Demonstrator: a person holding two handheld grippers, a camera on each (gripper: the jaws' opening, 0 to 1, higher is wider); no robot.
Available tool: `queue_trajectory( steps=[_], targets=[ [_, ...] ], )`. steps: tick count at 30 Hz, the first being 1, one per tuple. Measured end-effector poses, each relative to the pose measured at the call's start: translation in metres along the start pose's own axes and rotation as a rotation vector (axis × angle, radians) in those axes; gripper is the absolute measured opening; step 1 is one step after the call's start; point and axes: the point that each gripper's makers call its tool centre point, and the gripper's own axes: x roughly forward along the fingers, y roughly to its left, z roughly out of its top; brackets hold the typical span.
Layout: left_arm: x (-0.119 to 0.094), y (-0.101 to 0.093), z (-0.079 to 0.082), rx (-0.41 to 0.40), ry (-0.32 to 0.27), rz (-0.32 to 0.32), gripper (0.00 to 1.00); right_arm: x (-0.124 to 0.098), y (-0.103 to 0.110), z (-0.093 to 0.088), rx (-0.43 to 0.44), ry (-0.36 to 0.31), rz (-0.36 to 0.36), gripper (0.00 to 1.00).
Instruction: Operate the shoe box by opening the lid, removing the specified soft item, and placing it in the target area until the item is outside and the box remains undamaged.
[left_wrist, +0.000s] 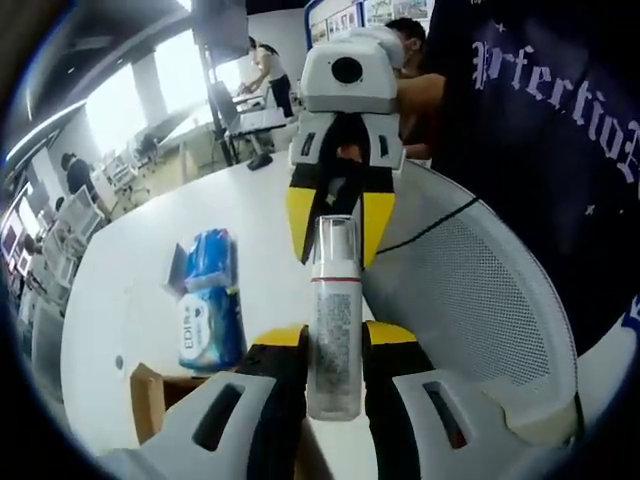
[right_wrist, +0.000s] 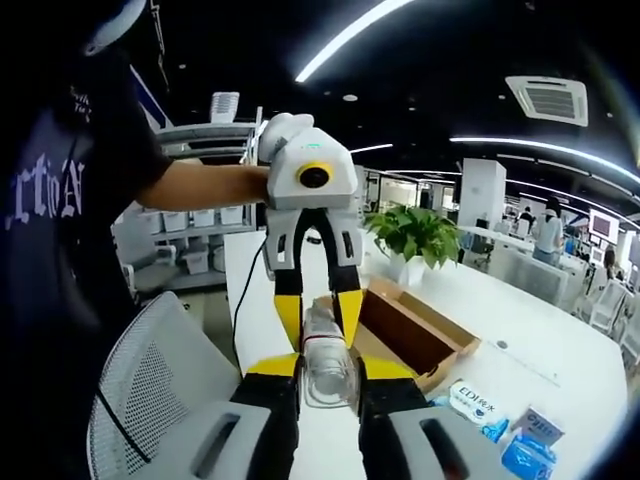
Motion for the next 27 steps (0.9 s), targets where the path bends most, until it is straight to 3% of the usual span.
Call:
queue_trajectory(
  steps=[21, 27],
  targets=[
    [0.0, 0.011, -0.001, -0.004, -0.005, 0.049, 0.22, 0.001, -0.006, 0.004, -0.033, 0.028, -0.021, 0.14],
    [-0.001, 0.013, 0.0, 0.018, -0.003, 0.063, 0.26, 0.0, -0.006, 0.004, -0.024, 0.028, -0.02, 0.14]
  ],
)
